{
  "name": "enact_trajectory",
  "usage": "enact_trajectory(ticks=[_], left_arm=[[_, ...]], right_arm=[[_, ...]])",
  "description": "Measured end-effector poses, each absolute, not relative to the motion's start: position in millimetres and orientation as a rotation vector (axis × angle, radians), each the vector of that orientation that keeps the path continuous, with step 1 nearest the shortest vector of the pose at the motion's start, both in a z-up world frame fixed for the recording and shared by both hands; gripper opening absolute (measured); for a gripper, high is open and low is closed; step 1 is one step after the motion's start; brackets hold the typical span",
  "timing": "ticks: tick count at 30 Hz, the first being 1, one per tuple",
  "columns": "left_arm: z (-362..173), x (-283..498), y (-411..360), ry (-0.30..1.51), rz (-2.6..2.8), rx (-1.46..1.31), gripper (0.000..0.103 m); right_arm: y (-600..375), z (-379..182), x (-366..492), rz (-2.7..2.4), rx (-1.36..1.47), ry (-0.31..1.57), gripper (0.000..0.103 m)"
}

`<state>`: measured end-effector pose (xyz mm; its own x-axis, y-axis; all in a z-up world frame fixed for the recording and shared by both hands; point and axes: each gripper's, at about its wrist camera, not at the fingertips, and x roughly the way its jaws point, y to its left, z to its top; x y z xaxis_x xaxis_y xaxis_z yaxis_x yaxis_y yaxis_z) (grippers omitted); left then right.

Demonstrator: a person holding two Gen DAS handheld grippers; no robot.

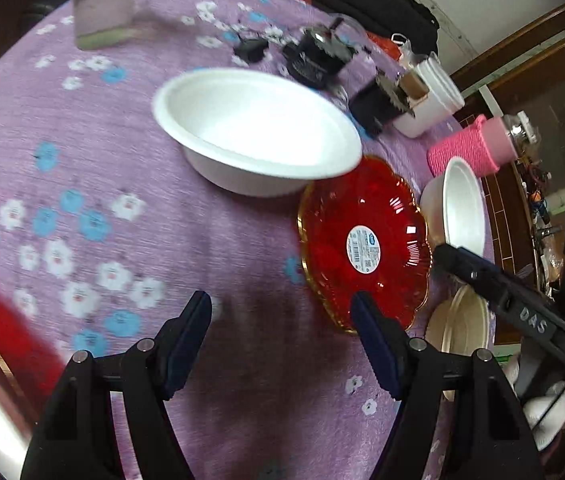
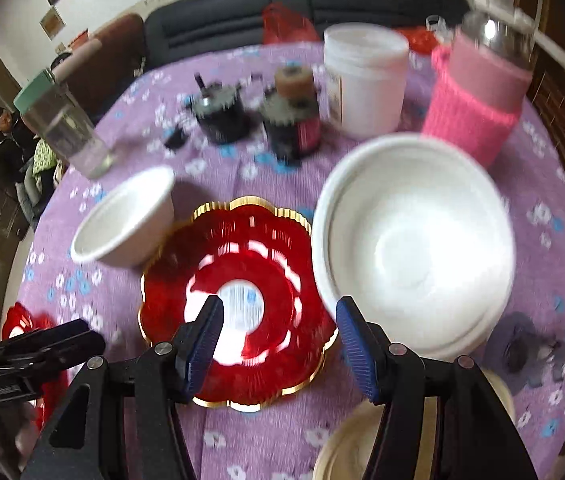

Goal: Organize plates and bowls
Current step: 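Grasp the small red plate rim with both grippers and lift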

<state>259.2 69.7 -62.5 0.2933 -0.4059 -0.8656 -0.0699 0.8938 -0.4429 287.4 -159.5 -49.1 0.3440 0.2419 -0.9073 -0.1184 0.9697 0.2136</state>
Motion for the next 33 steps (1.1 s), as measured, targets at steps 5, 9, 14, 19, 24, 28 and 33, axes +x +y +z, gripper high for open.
enact_trajectory(ticks=[5,9,14,19,24,28,33], left_arm=[[-79,263,63,1.291,-0.237,-0.478,0.07],[-83,269,65,1.293,-0.231,-0.484,0.07],[-87,280,58,1.29,-0.237,-0.481,0.07],[-88,289,59,1.27,-0.231,-0.516,0.07],[-88,292,55,1.254,-0.226,-0.508,0.07],[-90,290,56,1.26,-0.24,-0.537,0.069],[-91,278,66,1.272,-0.244,-0.524,0.051]], right_arm=[[-168,-32,272,0.304,0.208,1.143,0.063],[-166,-35,258,0.409,0.298,1.211,0.063],[-159,-59,270,0.251,0.185,1.264,0.063],[-165,-83,291,0.158,0.213,1.275,0.063],[-173,-94,303,0.097,0.276,1.251,0.062],[-167,-95,303,0.123,0.264,1.257,0.016],[-148,-87,270,0.213,0.176,1.281,0.015]])
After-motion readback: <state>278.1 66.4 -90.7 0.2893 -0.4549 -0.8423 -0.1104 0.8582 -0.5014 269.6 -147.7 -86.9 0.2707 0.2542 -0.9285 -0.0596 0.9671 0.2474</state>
